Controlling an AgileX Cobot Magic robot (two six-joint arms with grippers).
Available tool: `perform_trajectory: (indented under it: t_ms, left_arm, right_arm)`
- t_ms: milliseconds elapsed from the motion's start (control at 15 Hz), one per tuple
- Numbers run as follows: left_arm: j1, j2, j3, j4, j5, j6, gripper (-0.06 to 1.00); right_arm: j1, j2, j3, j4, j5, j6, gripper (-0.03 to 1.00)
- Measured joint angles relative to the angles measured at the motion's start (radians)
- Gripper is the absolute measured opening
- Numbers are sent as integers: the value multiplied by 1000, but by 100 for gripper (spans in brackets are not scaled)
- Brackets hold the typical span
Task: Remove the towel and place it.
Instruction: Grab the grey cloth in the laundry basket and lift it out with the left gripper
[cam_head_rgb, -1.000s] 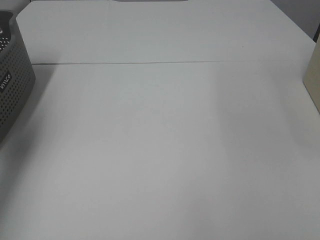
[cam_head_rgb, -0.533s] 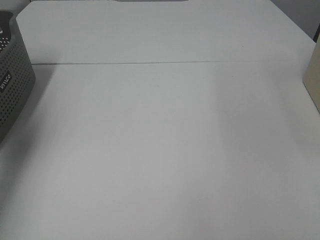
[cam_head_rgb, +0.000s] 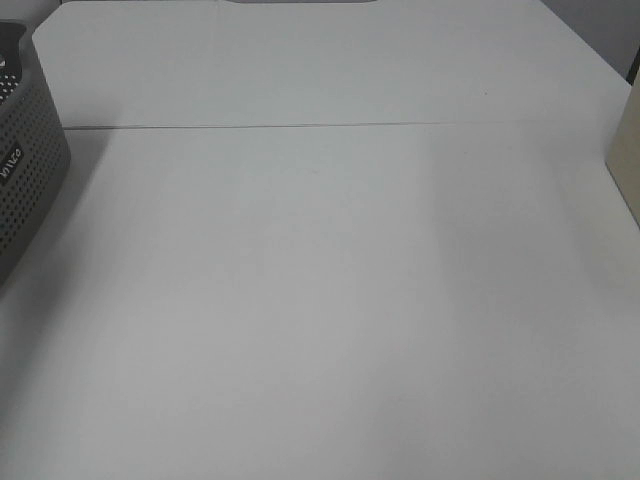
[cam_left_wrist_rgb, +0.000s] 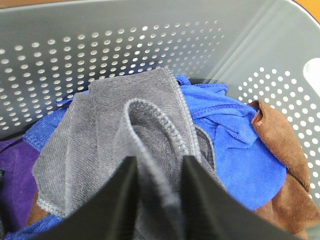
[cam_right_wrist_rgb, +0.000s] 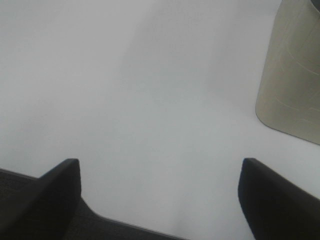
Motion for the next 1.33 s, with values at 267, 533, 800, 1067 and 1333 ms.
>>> perform_trajectory:
  t_ms: [267, 533, 800, 1067, 1333]
  left_arm:
    - [0, 0, 0, -9, -1, 0, 0]
    - [0, -3, 0, -10, -67, 16, 0]
    - [0, -59, 0, 19, -184, 40, 0]
    - [0, -147, 0, 71, -383, 215, 0]
    - [0, -237, 0, 88, -564, 290, 0]
  right_arm:
    - [0, 0, 0, 0, 0, 0, 82]
    - [0, 0, 0, 0, 0, 0, 82]
    - [0, 0, 0, -1, 0, 1, 82]
    - [0, 0, 0, -4, 0, 1, 82]
    - [0, 0, 0, -4, 0, 1, 82]
